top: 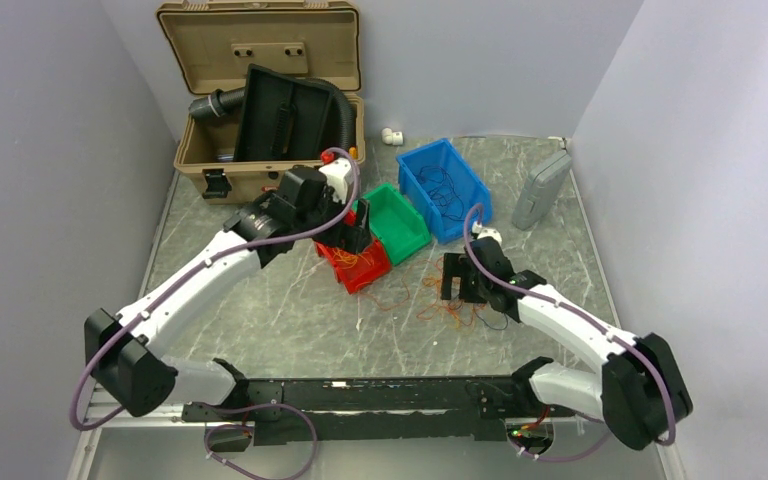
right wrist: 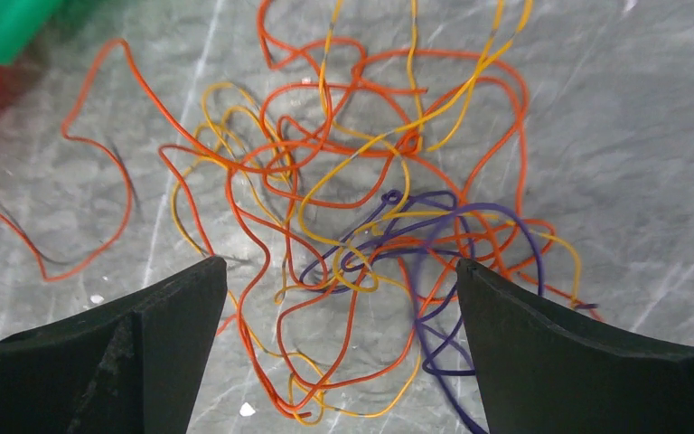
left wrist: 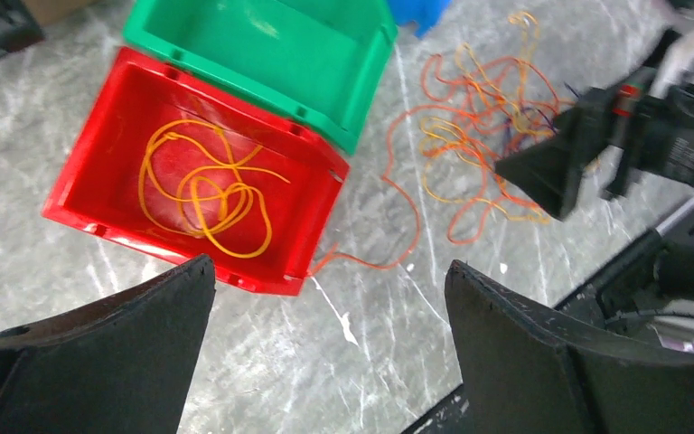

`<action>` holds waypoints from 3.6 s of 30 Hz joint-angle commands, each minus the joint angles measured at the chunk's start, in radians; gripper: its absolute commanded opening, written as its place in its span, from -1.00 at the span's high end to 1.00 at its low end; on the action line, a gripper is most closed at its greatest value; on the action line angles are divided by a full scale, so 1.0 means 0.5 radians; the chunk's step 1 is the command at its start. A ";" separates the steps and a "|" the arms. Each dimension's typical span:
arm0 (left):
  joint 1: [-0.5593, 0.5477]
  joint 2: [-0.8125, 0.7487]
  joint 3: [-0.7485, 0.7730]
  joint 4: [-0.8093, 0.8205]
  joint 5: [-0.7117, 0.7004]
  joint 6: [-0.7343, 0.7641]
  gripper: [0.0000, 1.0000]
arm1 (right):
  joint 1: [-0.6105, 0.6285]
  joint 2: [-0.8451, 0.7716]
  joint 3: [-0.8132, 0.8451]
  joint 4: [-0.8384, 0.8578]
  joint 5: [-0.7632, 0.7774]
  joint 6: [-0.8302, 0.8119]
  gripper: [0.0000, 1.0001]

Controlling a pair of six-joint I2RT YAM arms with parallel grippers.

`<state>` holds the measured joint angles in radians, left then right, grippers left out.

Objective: Untangle the cables

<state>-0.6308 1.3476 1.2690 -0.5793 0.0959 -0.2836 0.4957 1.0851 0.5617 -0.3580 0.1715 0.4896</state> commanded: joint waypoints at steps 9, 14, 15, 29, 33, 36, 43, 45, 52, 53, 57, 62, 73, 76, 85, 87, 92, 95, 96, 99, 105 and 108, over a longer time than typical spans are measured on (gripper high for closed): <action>-0.132 -0.209 -0.373 0.431 0.371 -0.006 -0.98 | 0.273 0.259 0.069 0.098 -0.445 0.138 -0.94; -0.195 0.017 -0.252 0.429 0.422 -0.018 -0.83 | 0.404 0.061 -0.054 0.085 -0.299 0.372 -0.93; -0.215 0.067 -0.225 0.435 0.421 -0.011 -0.78 | 0.403 -0.018 -0.076 0.042 -0.207 0.420 -0.93; -0.404 0.860 0.331 0.478 0.424 0.378 -0.48 | 0.288 -0.633 0.098 -0.700 0.702 0.757 -0.95; -0.430 1.066 0.494 0.406 0.442 0.614 -0.47 | 0.279 -0.750 0.107 -0.700 0.704 0.746 -0.95; -0.436 1.209 0.596 0.375 0.512 0.763 -0.45 | 0.276 -0.827 0.105 -0.685 0.687 0.734 -0.95; -0.444 1.480 0.835 0.223 0.502 0.895 -0.48 | 0.271 -0.883 0.116 -0.692 0.664 0.707 -0.95; -0.446 1.536 0.867 0.225 0.530 0.890 -0.50 | 0.269 -0.880 0.108 -0.671 0.639 0.697 -0.95; -0.455 1.620 0.935 0.215 0.671 0.834 0.17 | 0.269 -0.823 0.073 -0.579 0.550 0.687 -0.95; -0.454 1.603 0.922 0.202 0.698 0.830 0.37 | 0.266 -0.816 0.068 -0.567 0.541 0.688 -0.95; -0.456 1.451 0.773 0.189 0.776 0.779 1.00 | 0.268 -0.783 0.023 -0.497 0.482 0.681 -0.95; -0.455 1.057 0.405 0.363 0.709 0.659 1.00 | 0.267 -0.793 -0.044 -0.369 0.366 0.648 -0.95; -0.457 0.658 0.437 0.189 0.605 0.410 1.00 | 0.261 -0.673 -0.276 0.083 -0.040 0.543 -0.92; -0.459 0.559 0.429 0.233 0.702 0.347 1.00 | 0.263 -0.526 -0.297 0.145 0.042 0.623 -0.99; -0.441 0.174 0.462 0.298 0.941 0.205 1.00 | 0.236 -0.057 -0.149 -0.290 0.614 1.264 -0.88; -0.425 0.056 0.485 0.247 0.816 0.198 1.00 | 0.205 -0.067 -0.149 -0.387 0.672 1.386 -0.82; -0.347 -0.172 0.590 0.044 0.486 0.162 1.00 | 0.070 -0.314 -0.248 -0.472 0.727 1.521 -0.72; -0.300 -0.290 0.641 -0.053 0.171 0.133 1.00 | -0.040 -0.492 -0.279 -0.515 0.726 1.501 -0.71; -0.279 -0.325 0.644 -0.069 0.069 0.116 1.00 | -0.068 -0.547 -0.272 -0.551 0.743 1.504 -0.70; -0.181 -0.389 0.628 -0.038 -0.043 0.057 1.00 | -0.086 -0.654 -0.230 -0.637 0.840 1.494 -0.69; -0.140 -0.168 0.895 -0.152 0.000 0.084 1.00 | -0.090 -0.770 -0.167 -0.490 0.798 1.141 -0.71; -0.135 -0.134 1.022 -0.192 -0.101 0.114 1.00 | -0.090 -0.779 -0.147 -0.406 0.728 0.992 -0.74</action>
<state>-0.7013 1.2556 1.7000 -0.6331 0.1131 -0.2306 0.4530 0.7101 0.4393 -0.6289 0.5499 1.1160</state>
